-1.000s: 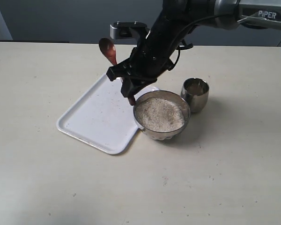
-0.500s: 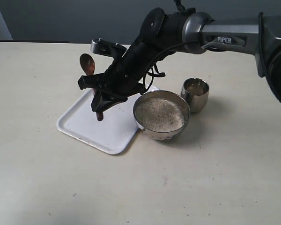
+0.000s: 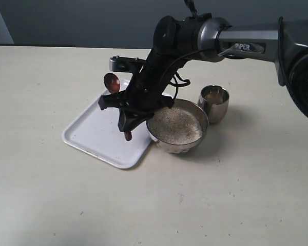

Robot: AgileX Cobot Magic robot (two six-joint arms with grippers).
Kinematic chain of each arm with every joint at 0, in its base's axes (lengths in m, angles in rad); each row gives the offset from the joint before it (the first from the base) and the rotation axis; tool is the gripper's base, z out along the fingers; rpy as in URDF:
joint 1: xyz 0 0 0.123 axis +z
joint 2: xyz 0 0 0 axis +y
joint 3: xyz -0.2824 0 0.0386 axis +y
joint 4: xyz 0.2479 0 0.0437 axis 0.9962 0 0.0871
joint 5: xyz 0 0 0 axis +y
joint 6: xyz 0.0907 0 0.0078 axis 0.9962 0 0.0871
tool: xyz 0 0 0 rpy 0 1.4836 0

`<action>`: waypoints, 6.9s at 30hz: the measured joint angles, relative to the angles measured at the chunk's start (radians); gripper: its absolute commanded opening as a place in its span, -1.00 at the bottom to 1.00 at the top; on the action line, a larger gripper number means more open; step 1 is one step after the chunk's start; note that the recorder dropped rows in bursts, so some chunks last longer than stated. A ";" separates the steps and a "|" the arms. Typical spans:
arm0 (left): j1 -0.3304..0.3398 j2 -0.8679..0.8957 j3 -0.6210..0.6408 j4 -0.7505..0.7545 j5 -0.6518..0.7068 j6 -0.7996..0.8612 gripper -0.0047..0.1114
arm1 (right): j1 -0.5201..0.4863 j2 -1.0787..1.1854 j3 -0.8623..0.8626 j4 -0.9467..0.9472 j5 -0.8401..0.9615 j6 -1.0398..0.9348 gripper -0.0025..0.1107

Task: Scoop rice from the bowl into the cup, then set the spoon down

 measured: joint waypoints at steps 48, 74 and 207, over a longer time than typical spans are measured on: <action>0.000 0.000 0.000 0.000 0.000 0.000 -0.91 | 0.000 0.000 0.000 0.001 0.101 0.005 -0.60; 0.000 0.000 0.000 0.000 0.000 0.000 -0.91 | 0.088 0.000 -0.160 -0.285 0.167 0.054 -0.60; 0.000 0.000 0.000 0.000 0.000 0.000 -0.91 | -0.623 -2.030 1.531 -0.443 -0.731 0.139 -0.96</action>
